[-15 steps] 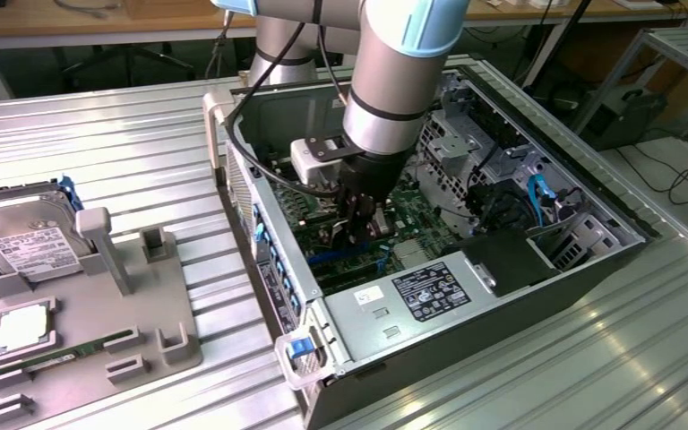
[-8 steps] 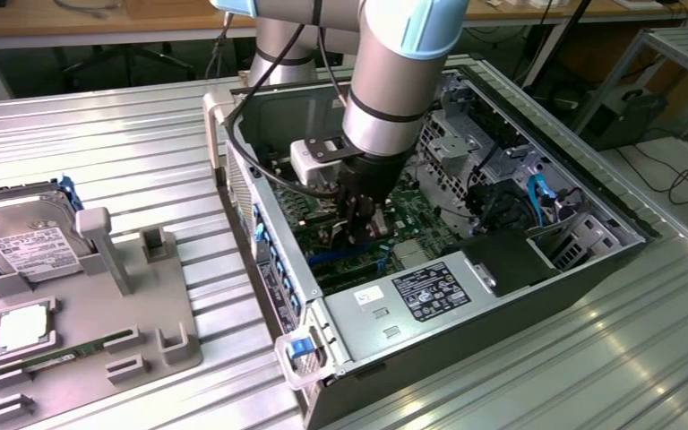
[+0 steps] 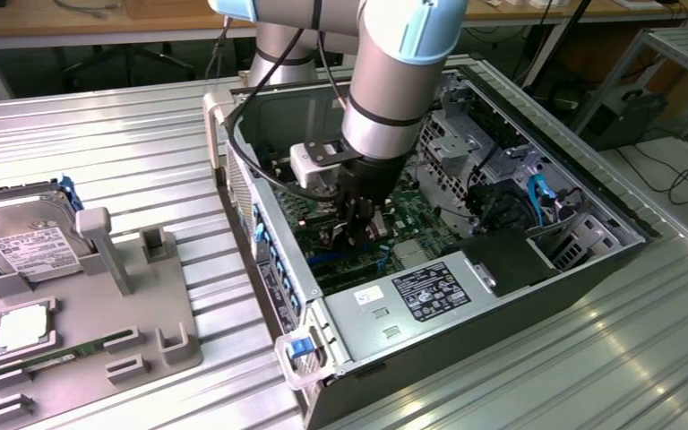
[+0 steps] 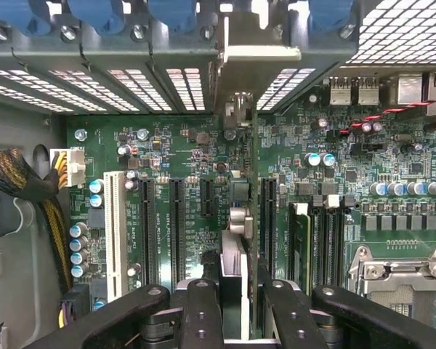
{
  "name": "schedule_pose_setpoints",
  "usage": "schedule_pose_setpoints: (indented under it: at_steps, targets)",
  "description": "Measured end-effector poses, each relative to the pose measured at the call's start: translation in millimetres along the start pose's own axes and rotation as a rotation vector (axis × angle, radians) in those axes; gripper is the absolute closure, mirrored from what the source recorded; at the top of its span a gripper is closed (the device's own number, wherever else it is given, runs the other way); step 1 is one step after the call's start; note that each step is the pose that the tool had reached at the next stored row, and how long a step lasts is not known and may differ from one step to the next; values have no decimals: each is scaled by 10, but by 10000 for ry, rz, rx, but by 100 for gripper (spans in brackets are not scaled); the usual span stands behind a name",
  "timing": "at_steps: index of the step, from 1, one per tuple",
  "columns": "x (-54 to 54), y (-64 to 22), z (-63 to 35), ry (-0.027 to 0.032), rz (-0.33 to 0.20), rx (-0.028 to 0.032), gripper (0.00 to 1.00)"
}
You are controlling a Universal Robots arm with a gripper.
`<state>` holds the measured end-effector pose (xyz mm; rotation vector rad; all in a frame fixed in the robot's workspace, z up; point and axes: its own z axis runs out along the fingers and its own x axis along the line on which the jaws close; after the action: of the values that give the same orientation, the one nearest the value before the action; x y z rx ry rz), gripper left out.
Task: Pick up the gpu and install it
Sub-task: 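Insert the gpu into the slot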
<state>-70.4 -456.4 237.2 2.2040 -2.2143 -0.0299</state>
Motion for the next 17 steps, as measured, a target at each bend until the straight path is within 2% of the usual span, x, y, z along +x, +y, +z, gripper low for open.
schedule_pose_setpoints:
  at_steps: [4, 8, 17]
  targets:
    - [0, 0, 2, -3, 1, 1, 72]
    - [-1, 0, -41, -4, -1, 7, 72]
    - [-11, 8, -38, -4, 0, 7, 72]
